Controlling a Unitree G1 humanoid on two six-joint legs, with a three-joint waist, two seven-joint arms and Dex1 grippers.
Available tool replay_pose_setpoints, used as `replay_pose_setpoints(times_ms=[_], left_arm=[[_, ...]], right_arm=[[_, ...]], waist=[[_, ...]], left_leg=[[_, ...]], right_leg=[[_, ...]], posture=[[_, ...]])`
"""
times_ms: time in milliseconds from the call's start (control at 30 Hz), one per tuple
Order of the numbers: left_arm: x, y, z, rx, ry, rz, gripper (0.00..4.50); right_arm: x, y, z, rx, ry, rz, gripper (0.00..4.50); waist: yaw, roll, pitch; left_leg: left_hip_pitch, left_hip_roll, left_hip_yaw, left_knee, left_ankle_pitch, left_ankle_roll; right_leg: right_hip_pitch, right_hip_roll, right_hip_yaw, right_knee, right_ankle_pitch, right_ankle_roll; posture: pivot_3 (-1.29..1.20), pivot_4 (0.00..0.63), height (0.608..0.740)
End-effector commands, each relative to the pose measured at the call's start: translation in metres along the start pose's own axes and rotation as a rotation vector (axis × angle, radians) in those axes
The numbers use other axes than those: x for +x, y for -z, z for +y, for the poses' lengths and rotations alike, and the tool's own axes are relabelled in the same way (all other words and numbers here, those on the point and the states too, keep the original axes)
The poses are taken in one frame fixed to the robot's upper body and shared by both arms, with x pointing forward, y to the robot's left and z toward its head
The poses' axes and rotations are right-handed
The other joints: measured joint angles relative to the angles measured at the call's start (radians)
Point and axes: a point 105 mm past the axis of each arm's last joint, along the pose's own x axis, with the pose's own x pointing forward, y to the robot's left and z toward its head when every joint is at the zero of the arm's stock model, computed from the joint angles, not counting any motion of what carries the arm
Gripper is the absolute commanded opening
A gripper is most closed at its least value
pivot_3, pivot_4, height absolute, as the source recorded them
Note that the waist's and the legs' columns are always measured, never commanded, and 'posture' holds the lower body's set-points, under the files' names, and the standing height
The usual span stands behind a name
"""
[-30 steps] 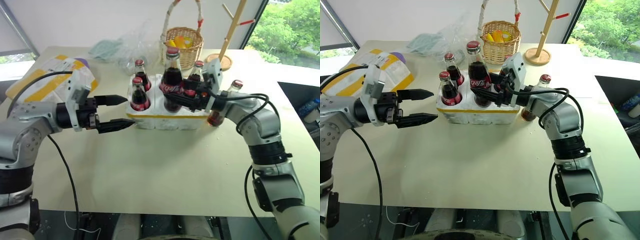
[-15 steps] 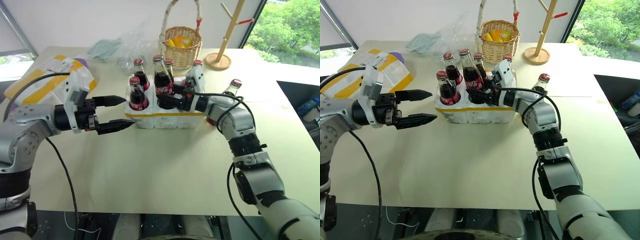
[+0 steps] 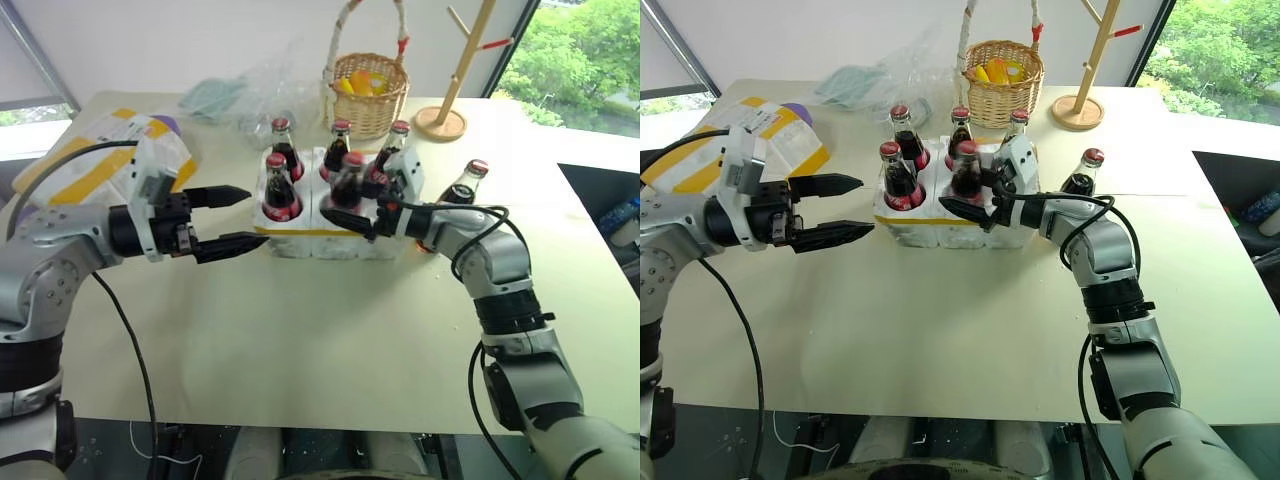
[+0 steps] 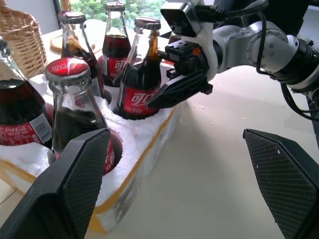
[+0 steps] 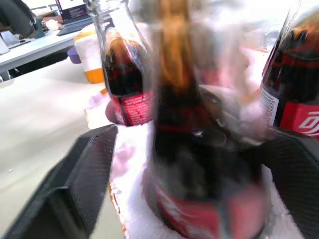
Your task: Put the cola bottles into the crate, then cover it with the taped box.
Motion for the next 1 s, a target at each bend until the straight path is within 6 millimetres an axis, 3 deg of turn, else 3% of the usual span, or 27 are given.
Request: replay_pose_setpoints(times_ms=[33,200,367,600,833,1000], left_arm=[[0.002,-0.008,0.0,0.038,0.011,-0.022,4.5],[0.005,-0.01,0.0,0.031,0.029,-0.031,4.5],[0.01,-0.009,-0.001,0.02,0.055,-0.034,4.5],[0.02,-0.008,0.0,0.012,0.102,-0.04,4.5],[0.027,-0.012,0.001,0.019,0.134,-0.051,4.5],[0.028,-0.014,-0.001,0.026,0.142,-0.05,4.5]], right_arm=[[-0.008,-0.017,0.001,-0.047,0.013,-0.032,4.41],[-0.027,-0.029,0.005,-0.068,0.025,-0.041,4.41],[-0.061,-0.034,0.016,-0.085,0.065,-0.026,4.41],[-0.116,-0.016,0.037,-0.038,0.197,0.038,4.41],[-0.161,-0.007,0.01,-0.006,0.496,0.035,4.41],[-0.166,-0.005,-0.012,0.007,0.593,0.009,4.41]], waist=[[-0.001,0.0,0.0],[0.002,0.0,0.0],[0.005,0.0,0.0],[0.006,0.0,0.0],[0.0,0.0,0.0],[0.0,0.0,0.0]], left_leg=[[0.0,0.0,0.0,0.0,0.0,0.0],[0.0,0.0,0.0,0.0,0.0,0.0],[0.0,0.0,0.0,0.0,0.0,0.0],[0.0,0.0,0.0,0.0,0.0,0.0],[0.0,0.0,0.0,0.0,0.0,0.0],[0.0,0.0,0.0,0.0,0.0,0.0]], right_leg=[[0.0,0.0,0.0,0.0,0.0,0.0],[0.0,0.0,0.0,0.0,0.0,0.0],[0.0,0.0,0.0,-0.001,0.0,0.0],[0.001,0.001,0.0,-0.001,0.0,0.0],[0.001,0.001,0.0,-0.002,0.0,0.0],[0.001,0.002,0.001,-0.002,0.0,0.0]], posture=[[0.0,0.15,0.74],[0.0,0.15,0.74],[0.0,0.15,0.74],[0.0,0.15,0.74],[0.0,0.15,0.74],[0.0,0.15,0.74]])
